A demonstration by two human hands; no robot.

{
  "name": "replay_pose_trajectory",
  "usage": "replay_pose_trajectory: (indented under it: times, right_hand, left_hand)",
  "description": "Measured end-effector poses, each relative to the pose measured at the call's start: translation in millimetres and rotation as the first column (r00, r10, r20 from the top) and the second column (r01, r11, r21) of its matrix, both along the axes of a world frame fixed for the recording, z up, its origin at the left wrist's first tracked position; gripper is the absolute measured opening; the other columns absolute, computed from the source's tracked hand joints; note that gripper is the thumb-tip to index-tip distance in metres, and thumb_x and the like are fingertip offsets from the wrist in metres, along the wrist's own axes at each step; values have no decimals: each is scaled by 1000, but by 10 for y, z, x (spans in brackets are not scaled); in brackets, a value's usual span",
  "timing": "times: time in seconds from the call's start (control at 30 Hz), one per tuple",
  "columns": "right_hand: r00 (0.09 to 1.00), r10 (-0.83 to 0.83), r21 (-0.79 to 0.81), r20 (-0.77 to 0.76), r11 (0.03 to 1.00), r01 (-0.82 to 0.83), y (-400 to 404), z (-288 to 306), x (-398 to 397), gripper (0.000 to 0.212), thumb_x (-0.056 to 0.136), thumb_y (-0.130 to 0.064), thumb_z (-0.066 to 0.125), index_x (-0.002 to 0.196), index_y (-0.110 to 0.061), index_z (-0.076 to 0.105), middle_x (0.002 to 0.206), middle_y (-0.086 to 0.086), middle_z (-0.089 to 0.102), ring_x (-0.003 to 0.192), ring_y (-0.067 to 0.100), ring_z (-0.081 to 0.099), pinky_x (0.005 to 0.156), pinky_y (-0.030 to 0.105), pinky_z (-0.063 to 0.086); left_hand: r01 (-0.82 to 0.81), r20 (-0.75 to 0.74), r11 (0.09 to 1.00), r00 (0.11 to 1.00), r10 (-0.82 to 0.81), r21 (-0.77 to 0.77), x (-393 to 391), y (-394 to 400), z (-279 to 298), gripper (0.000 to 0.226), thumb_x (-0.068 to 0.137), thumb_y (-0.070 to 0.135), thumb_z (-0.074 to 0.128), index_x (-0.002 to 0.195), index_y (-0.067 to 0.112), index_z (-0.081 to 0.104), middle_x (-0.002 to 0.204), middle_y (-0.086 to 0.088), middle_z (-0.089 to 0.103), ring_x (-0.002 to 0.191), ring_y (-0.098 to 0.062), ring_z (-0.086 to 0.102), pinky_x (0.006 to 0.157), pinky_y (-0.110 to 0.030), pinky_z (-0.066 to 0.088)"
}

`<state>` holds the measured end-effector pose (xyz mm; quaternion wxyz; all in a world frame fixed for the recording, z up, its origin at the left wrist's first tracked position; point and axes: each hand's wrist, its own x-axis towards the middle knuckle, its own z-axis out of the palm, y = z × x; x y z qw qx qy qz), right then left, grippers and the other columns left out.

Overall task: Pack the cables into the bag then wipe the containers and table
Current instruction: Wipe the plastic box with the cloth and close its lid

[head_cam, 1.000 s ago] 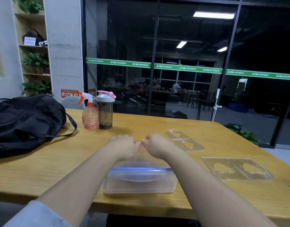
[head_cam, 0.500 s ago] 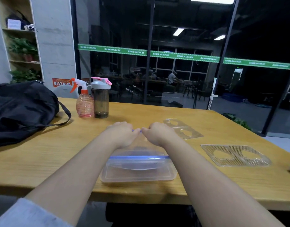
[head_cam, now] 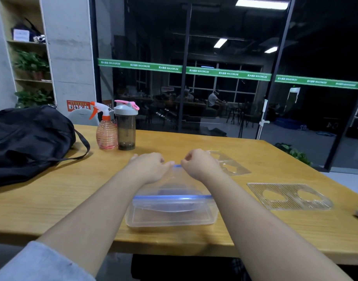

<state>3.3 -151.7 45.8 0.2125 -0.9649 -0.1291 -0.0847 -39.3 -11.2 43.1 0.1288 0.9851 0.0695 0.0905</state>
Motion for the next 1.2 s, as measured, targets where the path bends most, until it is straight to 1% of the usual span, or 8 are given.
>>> replay_pose_trajectory:
  times: [0.07,0.17,0.37,0.6,0.9,1.03,1.13,1.2]
  right_hand:
    - [1000,27,18,7,999,-27,-118,63,-46,41,90,-38,52,128,-21,53,128,3,57,115,24,52,97,41,44]
    - [972,130,144,-198,984,-102,-382,91,-188,65,87,-43,62,142,-26,34,146,1,39,126,22,45,97,35,43]
    - [950,230,472,-211,875,-107,-467,-130,-408,83,80,-44,70,148,-29,25,152,-4,28,128,16,41,87,25,38]
    - [948,276,677,-159,729,-99,-536,-234,-413,64,87,-28,68,142,-30,37,147,-9,36,115,4,36,84,23,35]
    - [913,370,814,-170,575,-81,-557,-292,-380,51,91,-4,58,130,-35,51,138,-11,42,100,-2,50,67,16,46]
    - [893,422,893,-157,447,-54,-586,-333,-384,52,89,6,53,118,-36,59,132,-10,49,107,3,54,91,34,50]
    - [917,372,908,-145,419,-26,-531,-364,-408,47,88,6,52,114,-32,60,126,-7,56,112,13,58,93,34,49]
    - [943,312,901,-119,434,-30,-479,-379,-433,42,88,3,52,113,-29,61,129,-7,56,114,5,55,90,24,46]
  left_hand:
    - [-9,24,999,1000,10,-49,-49,107,6,57,90,60,35,134,26,44,138,3,49,129,-18,42,114,-44,17]
    - [18,23,939,1000,-11,-345,-221,247,-39,61,87,58,45,139,27,39,146,1,39,131,-18,39,109,-32,29]
    - [10,44,945,999,4,-327,-331,239,-186,65,87,54,49,144,28,30,154,-1,20,142,-21,15,114,-37,13]
    - [169,177,685,982,-60,-708,-350,315,-280,44,88,26,61,131,29,48,137,6,43,122,-10,41,92,-23,32]
    - [229,218,565,972,-89,-793,-399,345,-303,37,90,13,58,118,38,55,132,4,50,116,-10,49,88,-22,39]
    - [237,231,476,970,-72,-847,-502,307,-245,44,91,1,54,116,38,58,115,7,60,87,1,63,72,-18,52]
    - [246,291,453,956,32,-857,-586,235,-265,53,87,-9,47,106,38,63,125,5,58,107,-10,59,89,-37,48]
    - [278,373,530,924,79,-801,-664,176,-300,50,83,-7,45,96,34,70,132,11,50,122,2,42,93,-28,38]
